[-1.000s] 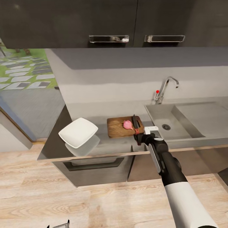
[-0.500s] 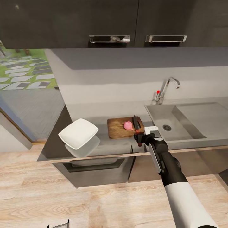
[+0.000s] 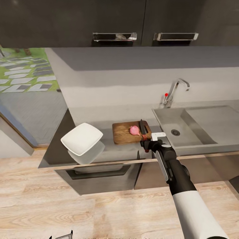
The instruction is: In the kitchen, take the Vidalia onion out of the sink, dice it on the chopping board with the paring knife, put the diced onion into the bowl on the countertop, then place both the paring knife and the chopping board into the sink.
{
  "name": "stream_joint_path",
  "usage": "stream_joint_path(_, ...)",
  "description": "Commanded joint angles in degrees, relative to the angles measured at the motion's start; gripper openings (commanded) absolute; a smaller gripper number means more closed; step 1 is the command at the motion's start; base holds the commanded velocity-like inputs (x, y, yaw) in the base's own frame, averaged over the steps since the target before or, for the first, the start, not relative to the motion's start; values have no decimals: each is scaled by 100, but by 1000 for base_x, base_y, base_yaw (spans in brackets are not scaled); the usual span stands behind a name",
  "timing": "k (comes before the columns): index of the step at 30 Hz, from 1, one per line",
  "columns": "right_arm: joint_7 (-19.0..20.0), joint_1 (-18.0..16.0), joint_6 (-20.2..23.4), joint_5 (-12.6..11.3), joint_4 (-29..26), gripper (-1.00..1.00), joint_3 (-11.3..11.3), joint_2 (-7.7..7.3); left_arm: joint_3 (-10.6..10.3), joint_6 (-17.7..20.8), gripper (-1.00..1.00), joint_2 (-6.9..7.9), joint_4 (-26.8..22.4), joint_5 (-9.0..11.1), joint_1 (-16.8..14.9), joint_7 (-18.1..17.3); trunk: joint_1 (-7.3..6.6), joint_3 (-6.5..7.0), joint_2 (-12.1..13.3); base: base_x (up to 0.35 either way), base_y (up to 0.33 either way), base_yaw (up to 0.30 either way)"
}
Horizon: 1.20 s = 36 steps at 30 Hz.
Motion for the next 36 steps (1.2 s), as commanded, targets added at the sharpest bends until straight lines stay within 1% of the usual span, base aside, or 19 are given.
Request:
stream_joint_path(1, 0, -6, 32, 27, -6, 100, 4, 1, 21, -30, 100, 3, 24, -61, -10, 46, 3, -17, -11, 0, 0, 0)
stream_joint_path(36, 0, -4, 32, 27, -4, 100, 4, 1, 21, -28, 100, 3, 24, -59, -10, 46, 3, -270, -11, 0, 0, 0)
